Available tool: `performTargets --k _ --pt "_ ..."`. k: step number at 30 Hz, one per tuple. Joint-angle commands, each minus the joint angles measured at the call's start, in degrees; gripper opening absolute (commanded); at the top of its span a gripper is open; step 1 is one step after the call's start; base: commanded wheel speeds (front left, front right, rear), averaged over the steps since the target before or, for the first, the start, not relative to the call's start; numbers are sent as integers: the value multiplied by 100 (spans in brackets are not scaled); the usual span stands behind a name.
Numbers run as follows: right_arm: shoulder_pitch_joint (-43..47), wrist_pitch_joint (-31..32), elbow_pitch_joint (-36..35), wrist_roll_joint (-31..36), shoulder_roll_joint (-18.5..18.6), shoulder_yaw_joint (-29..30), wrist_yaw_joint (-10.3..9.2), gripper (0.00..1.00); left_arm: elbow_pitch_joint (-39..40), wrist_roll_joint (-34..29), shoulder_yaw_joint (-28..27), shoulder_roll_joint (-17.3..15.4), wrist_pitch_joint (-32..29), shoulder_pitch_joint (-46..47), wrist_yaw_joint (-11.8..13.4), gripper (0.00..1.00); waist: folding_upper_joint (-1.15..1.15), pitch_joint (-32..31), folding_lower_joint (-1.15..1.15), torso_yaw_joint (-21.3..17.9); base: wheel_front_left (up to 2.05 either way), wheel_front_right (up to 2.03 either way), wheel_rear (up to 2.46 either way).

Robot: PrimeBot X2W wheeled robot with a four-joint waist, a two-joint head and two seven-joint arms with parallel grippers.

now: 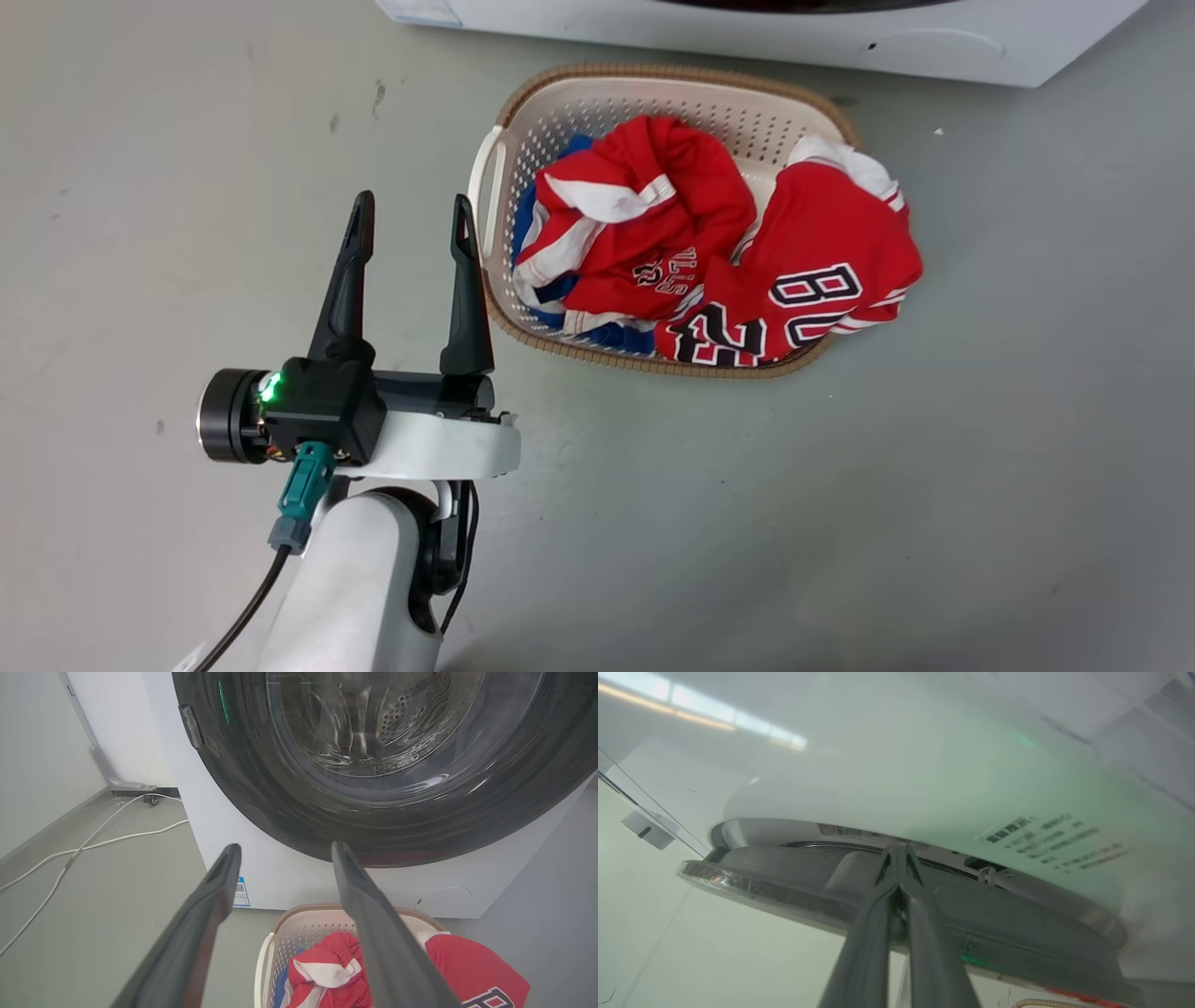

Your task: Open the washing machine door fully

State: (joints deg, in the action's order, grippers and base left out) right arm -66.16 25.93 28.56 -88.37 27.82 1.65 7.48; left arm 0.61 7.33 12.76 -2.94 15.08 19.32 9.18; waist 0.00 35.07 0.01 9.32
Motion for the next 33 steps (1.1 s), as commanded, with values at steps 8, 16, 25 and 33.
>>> performTargets --k 8,16,25,33 --pt "-362 365 164 314 -72 -437 2 0 -2 86 69 8 14 142 69 100 0 169 -1 130 0 0 0" --pt "-11 701 -333 373 -182 -675 8 0 -34 35 -39 8 14 41 73 100 0 11 -1 1 0 0 0" --pt "776 1151 -1199 515 -132 -1007 8 0 -42 -60 -156 7 14 -47 -11 100 0 -281 -1 -238 0 0 0" --pt "1783 1408 -2043 509 -281 -1286 8 0 -100 -76 -218 7 14 -195 -48 100 0 -587 -1 -343 0 0 0"
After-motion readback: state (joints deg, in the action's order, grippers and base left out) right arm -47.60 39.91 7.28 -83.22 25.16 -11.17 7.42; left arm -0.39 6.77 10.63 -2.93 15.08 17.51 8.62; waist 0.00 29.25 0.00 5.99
